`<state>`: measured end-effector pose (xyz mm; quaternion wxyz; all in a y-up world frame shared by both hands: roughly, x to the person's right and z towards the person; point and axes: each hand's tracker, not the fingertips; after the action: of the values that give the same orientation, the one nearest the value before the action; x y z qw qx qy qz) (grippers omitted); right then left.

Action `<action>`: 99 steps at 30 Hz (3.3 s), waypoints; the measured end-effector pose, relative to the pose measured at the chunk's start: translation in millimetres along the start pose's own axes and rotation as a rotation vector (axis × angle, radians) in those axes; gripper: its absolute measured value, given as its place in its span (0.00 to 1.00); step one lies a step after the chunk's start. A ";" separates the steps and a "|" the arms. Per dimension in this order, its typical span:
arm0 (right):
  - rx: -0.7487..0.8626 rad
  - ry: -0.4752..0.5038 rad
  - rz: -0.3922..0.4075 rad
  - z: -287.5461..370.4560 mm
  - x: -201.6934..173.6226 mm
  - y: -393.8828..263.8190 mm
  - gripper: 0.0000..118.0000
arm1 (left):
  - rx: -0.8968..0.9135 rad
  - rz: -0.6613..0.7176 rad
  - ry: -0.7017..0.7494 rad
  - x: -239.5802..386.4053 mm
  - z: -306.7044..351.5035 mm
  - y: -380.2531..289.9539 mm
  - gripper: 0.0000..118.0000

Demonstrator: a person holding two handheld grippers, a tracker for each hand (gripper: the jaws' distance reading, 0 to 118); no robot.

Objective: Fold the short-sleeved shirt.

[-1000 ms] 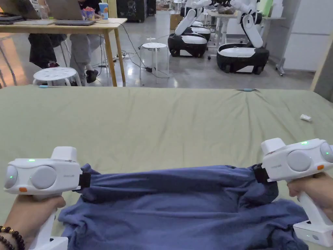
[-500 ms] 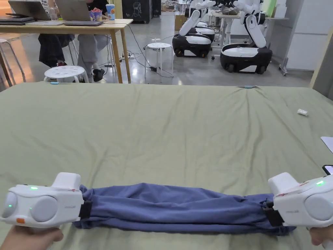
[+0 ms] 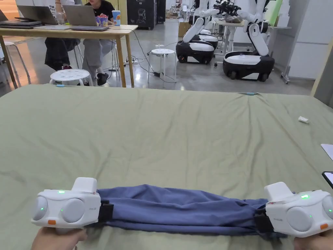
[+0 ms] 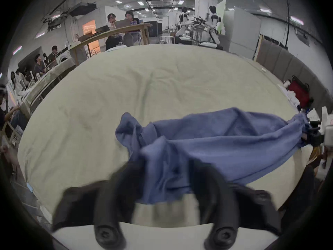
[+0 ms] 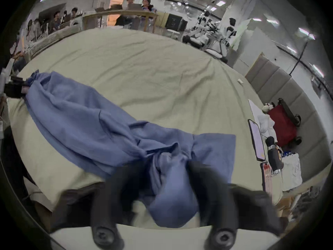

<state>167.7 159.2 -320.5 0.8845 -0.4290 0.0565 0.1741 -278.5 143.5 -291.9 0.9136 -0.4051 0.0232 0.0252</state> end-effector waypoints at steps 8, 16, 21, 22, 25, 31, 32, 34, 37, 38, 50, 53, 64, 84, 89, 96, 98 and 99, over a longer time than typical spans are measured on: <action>0.245 0.073 -0.097 68.0 2.3 18.7 0.98 | 0.182 -0.004 -0.017 1.7 56.8 30.9 0.92; 0.209 0.021 -0.126 28.2 -27.8 49.9 0.00 | 0.163 -0.024 0.026 11.5 37.1 35.5 0.00; 0.205 0.035 -0.127 21.6 -36.3 50.5 0.00 | 0.144 0.006 0.019 -5.2 35.4 29.8 0.00; 0.205 0.043 -0.127 22.8 -37.7 51.1 0.00 | 0.137 0.016 0.008 -12.4 36.9 29.4 0.01; 0.214 0.055 -0.119 27.3 -40.1 52.1 0.00 | 0.105 0.077 -0.079 -37.9 35.3 32.7 0.26; 0.232 0.066 -0.091 33.9 -50.3 56.9 0.00 | 0.083 0.092 -0.172 -71.1 27.9 26.9 0.94; 0.232 0.069 -0.085 33.8 -53.3 58.6 0.00 | 0.072 0.113 -0.231 -78.6 23.3 25.8 0.94; 0.234 0.077 -0.079 32.4 -53.4 56.5 0.00 | 0.023 0.231 -0.384 -98.2 7.2 20.8 0.94; 0.235 0.091 -0.076 31.7 -56.9 57.4 0.00 | -0.042 0.360 -0.567 -125.5 -31.3 12.0 0.94; 0.234 0.094 -0.074 31.7 -58.7 58.1 0.00 | -0.065 0.364 -0.591 -126.9 -38.0 9.1 0.94; 0.215 0.079 -0.052 27.3 -80.0 65.8 0.00 | -0.073 0.205 -0.585 -87.9 -56.2 11.3 0.71; 0.213 0.091 -0.054 25.8 -82.4 65.2 0.00 | -0.076 0.115 -0.481 -86.1 -45.8 13.6 0.29; 0.202 0.089 -0.064 23.7 -73.0 58.7 0.00 | -0.070 0.240 -0.634 -80.9 -66.6 11.6 0.09; 0.200 0.085 -0.062 17.0 -71.9 62.2 0.00 | 0.048 0.494 -0.314 -241.9 -36.4 10.9 0.07; 0.200 0.091 -0.056 13.5 -71.9 62.8 0.00 | 0.050 0.456 -0.370 -218.7 -15.5 14.4 0.07; 0.211 0.077 -0.068 9.7 -76.4 71.6 0.00 | 0.078 0.378 -0.577 -154.3 -4.6 37.5 0.07; 0.212 0.081 -0.071 8.7 -77.1 73.3 0.00 | 0.065 0.348 -0.612 -124.5 -3.4 42.0 0.07; 0.213 0.086 -0.072 9.3 -77.4 73.5 0.00 | 0.048 0.326 -0.640 -108.9 -5.7 43.7 0.07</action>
<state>68.9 188.3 -349.7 0.9276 -0.3413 0.0973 0.1166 -390.1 165.6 -321.2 0.8678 -0.3462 -0.1993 0.2956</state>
